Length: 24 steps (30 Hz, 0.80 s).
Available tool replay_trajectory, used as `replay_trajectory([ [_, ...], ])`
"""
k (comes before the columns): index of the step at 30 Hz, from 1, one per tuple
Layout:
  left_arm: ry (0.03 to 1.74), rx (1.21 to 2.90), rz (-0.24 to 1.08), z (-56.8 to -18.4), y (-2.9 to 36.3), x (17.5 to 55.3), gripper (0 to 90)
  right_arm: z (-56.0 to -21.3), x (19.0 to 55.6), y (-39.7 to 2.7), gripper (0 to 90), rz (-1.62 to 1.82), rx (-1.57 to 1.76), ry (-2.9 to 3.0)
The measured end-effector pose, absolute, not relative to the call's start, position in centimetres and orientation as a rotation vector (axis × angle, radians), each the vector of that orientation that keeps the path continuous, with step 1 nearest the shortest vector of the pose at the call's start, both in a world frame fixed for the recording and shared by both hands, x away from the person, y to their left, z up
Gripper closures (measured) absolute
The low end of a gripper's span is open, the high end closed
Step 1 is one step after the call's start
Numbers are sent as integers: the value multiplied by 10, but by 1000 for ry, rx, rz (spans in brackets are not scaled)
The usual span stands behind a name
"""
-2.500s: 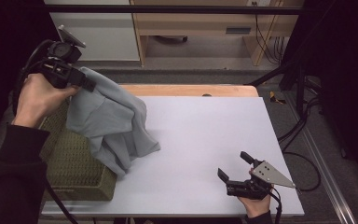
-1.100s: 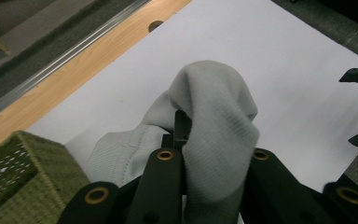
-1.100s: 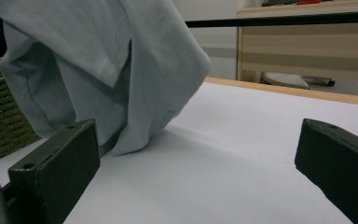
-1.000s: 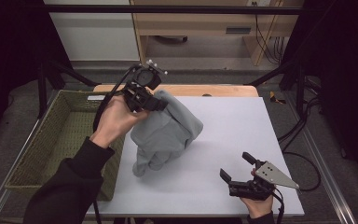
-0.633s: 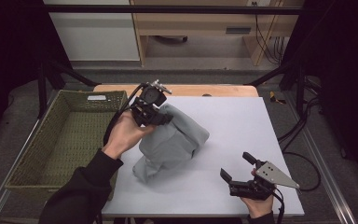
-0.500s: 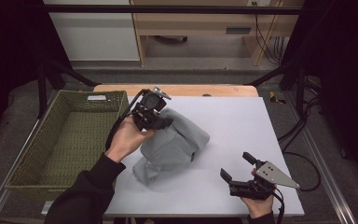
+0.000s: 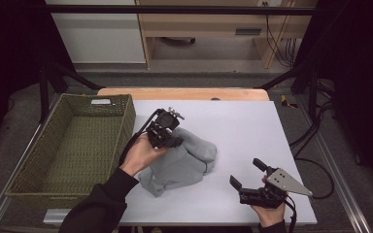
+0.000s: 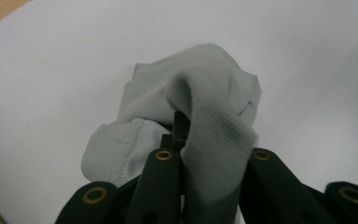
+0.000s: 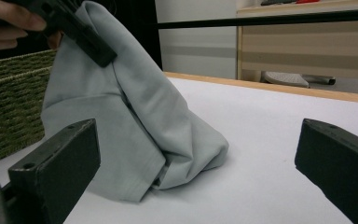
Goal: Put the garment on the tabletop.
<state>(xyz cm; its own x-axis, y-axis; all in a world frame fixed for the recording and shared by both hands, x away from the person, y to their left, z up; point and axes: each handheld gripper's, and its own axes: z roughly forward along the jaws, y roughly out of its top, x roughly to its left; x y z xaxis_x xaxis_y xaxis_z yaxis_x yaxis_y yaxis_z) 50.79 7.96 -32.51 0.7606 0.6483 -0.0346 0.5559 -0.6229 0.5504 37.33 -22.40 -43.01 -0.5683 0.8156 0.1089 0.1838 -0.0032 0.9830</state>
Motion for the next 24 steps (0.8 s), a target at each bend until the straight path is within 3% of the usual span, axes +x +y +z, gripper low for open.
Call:
replay_trajectory([
  [9,907,2428,215,-338,76,510,774,-430,373,-225,4,1612,1031,1772],
  [12,905,2423,221,-338,76,509,643,-430,373,-224,4,1608,1033,1771],
  [16,897,2390,217,-337,77,508,391,-430,373,-224,4,1609,1025,1774],
  [19,881,2363,293,-334,78,505,243,-430,373,-223,4,1608,1030,1774],
  [24,888,2311,318,-325,85,502,116,-430,373,-222,4,1610,1028,1777],
])
